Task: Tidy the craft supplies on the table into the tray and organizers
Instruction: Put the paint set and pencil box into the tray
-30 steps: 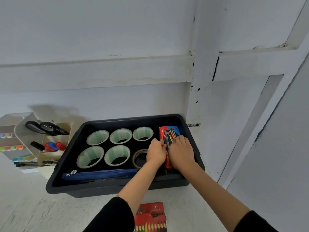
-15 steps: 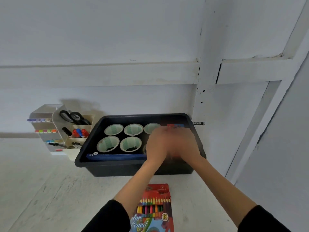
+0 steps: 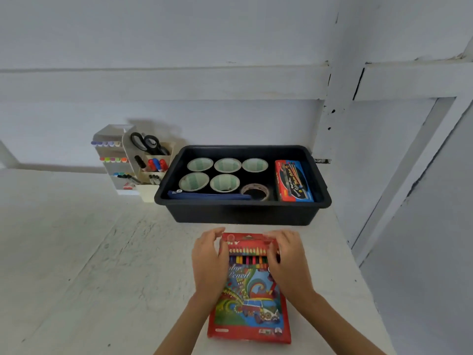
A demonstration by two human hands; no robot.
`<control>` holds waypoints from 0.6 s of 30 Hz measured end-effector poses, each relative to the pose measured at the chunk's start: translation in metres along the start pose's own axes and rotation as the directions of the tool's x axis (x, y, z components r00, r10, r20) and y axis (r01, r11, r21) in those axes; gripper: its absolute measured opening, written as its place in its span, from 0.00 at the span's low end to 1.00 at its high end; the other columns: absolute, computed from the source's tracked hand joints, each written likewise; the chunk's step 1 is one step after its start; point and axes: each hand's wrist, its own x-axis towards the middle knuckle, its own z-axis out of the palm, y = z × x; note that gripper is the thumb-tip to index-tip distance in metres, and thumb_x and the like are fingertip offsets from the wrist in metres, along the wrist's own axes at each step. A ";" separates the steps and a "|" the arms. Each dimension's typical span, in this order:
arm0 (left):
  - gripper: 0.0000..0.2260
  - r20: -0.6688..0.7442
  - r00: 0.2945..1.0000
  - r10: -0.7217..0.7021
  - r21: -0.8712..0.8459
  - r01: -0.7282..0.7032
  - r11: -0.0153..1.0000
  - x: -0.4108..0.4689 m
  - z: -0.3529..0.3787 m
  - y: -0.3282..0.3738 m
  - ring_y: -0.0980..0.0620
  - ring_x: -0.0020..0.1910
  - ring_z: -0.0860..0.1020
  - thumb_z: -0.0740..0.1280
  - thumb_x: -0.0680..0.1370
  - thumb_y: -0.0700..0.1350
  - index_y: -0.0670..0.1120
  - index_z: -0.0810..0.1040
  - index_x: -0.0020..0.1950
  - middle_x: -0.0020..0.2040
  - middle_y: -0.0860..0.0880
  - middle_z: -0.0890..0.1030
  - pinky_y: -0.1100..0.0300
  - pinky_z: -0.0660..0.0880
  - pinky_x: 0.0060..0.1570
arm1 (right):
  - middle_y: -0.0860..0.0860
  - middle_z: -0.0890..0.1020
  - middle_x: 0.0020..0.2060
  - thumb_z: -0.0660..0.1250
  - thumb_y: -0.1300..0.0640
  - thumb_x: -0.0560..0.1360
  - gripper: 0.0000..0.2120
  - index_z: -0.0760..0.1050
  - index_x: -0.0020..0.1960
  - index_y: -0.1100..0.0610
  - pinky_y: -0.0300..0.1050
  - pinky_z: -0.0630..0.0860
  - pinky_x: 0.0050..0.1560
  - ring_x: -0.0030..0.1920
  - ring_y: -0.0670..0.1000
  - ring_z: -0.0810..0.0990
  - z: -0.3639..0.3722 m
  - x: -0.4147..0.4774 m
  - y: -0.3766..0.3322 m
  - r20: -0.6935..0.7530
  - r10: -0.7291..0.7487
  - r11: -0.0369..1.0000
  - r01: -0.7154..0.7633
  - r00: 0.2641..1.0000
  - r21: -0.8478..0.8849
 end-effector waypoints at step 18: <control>0.09 0.088 0.976 -0.199 -0.441 0.218 0.871 -0.047 -0.020 -0.006 0.55 0.46 0.82 0.64 0.78 0.46 0.52 0.74 0.58 0.53 0.52 0.81 0.68 0.78 0.38 | 0.47 0.76 0.53 0.63 0.55 0.77 0.18 0.67 0.65 0.50 0.32 0.78 0.41 0.53 0.48 0.80 -0.010 -0.047 -0.024 0.141 0.389 0.815 -0.412 0.910 0.408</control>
